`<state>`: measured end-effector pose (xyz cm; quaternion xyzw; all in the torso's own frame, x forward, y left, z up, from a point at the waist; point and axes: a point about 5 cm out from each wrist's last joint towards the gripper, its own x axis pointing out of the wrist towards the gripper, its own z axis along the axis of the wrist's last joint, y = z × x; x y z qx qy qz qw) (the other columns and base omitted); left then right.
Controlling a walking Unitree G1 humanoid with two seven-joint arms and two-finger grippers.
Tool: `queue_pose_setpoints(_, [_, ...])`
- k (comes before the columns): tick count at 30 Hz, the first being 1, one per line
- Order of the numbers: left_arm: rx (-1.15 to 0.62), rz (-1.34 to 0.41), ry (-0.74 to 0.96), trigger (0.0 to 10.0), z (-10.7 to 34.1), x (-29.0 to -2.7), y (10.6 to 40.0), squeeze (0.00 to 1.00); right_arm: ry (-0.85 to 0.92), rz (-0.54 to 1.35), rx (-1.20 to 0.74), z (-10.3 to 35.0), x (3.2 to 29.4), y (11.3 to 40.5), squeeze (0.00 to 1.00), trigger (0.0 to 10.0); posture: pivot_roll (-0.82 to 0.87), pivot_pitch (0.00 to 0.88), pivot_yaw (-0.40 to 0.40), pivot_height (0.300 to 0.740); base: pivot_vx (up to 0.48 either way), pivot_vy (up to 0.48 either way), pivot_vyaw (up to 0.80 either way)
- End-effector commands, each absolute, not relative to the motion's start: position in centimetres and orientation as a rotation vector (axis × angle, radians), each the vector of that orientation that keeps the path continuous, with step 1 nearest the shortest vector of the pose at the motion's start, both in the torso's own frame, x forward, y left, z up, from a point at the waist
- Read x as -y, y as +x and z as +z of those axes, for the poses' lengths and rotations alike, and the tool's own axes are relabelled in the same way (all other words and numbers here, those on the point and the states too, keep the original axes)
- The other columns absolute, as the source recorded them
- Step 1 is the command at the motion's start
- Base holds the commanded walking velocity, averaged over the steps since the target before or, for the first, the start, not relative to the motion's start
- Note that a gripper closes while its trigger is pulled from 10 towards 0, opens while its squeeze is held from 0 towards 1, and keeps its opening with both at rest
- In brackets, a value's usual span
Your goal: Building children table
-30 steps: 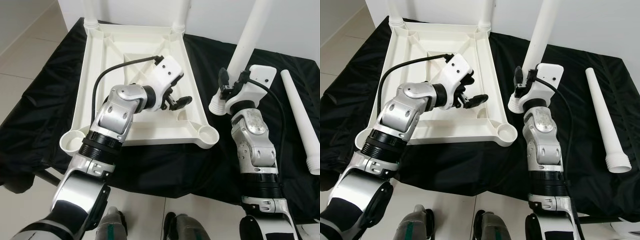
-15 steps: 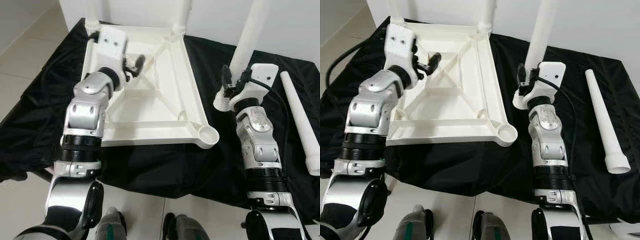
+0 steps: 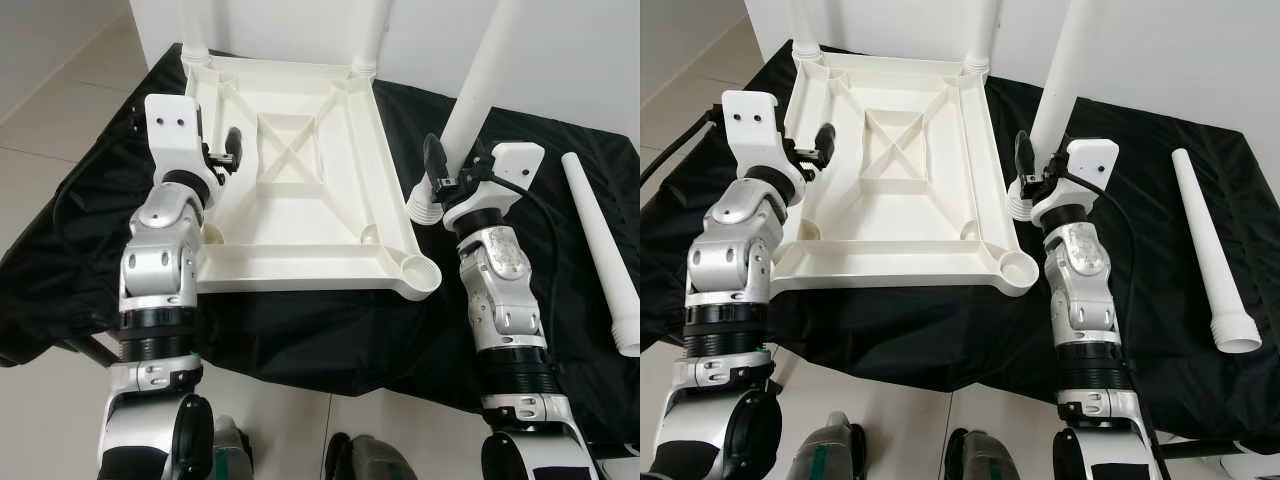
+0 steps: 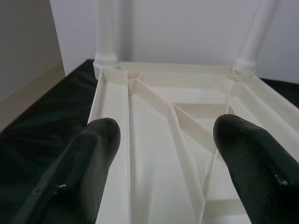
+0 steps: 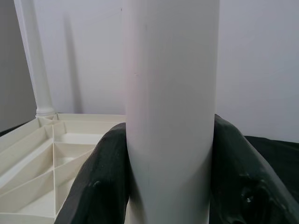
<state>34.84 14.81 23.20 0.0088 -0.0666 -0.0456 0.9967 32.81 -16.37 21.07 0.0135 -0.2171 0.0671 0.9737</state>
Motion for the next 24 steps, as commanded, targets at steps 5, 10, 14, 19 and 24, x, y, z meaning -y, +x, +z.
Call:
queue_pose_setpoints(5, [0.083,-0.097,0.026,10.0,21.9,-14.4,34.8,0.00,0.043,0.145,0.456,20.3,16.0,32.3,0.00,10.0,0.04,0.000,-0.044,0.740,0.000,0.000,0.00])
queue_pose_setpoints(10, [0.128,-0.078,0.023,10.0,21.5,-14.2,33.9,0.00,0.019,0.139,0.472,19.7,15.5,31.2,0.00,10.0,0.04,0.000,-0.046,0.740,0.000,0.000,0.00])
queue_pose_setpoints(14, [0.147,-0.055,0.023,10.0,21.0,-14.2,33.5,0.00,0.018,0.131,0.465,19.2,15.4,30.8,0.00,10.0,0.04,0.000,-0.052,0.740,0.000,0.000,0.00])
queue_pose_setpoints(19, [0.207,-0.018,0.078,10.0,21.0,-14.4,32.9,0.00,0.016,0.130,0.470,18.9,15.1,30.4,0.00,10.0,0.04,0.000,-0.061,0.740,0.000,0.000,0.00])
queue_pose_setpoints(24, [0.251,-0.059,0.066,10.0,20.6,-14.7,31.9,0.00,0.028,0.132,0.486,18.8,14.9,29.7,0.00,10.0,0.02,0.000,-0.045,0.740,0.000,0.000,0.00])
